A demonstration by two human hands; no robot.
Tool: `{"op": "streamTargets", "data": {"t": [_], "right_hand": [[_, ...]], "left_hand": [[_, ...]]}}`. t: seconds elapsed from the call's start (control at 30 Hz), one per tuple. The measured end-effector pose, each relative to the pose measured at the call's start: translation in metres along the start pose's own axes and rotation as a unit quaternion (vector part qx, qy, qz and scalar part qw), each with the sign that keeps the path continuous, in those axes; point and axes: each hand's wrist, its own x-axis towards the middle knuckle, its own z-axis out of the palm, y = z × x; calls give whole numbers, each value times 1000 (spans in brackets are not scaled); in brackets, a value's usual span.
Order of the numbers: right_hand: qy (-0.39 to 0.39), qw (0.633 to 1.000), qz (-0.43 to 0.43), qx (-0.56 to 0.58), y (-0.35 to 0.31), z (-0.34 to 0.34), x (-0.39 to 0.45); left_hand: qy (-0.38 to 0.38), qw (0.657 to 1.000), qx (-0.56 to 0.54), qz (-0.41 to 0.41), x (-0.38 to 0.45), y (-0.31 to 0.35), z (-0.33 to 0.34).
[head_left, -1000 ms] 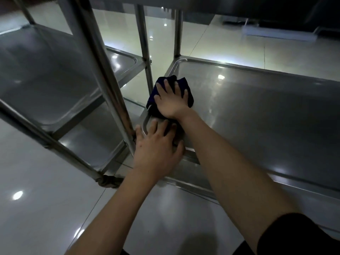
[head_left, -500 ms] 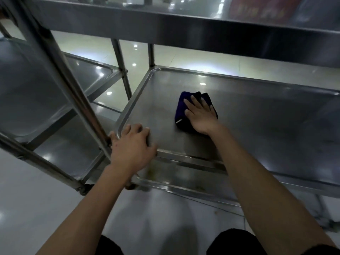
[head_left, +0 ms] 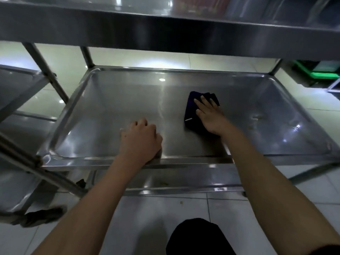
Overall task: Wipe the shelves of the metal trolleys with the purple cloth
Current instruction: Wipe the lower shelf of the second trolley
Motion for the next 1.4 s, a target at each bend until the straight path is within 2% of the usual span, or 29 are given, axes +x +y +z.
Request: {"op": "streamTargets", "data": {"t": [0.13, 0.27, 0.4, 0.8, 1.13, 1.4], "right_hand": [[26, 998, 48, 38, 36, -5, -15], [25, 999, 40, 24, 35, -2, -15], [42, 998, 41, 9, 27, 8, -24], [44, 998, 15, 51, -57, 36, -110], [-6, 997, -29, 71, -113, 39, -186], [20, 997, -34, 71, -141, 43, -226]], "left_hand": [[18, 1000, 10, -10, 3, 4, 6], [30, 1000, 5, 1, 4, -1, 12], [1, 999, -3, 32, 2, -11, 14], [4, 998, -23, 53, -9, -48, 16], [-2, 997, -31, 67, -23, -74, 15], [-14, 997, -54, 62, -55, -86, 1]]}}
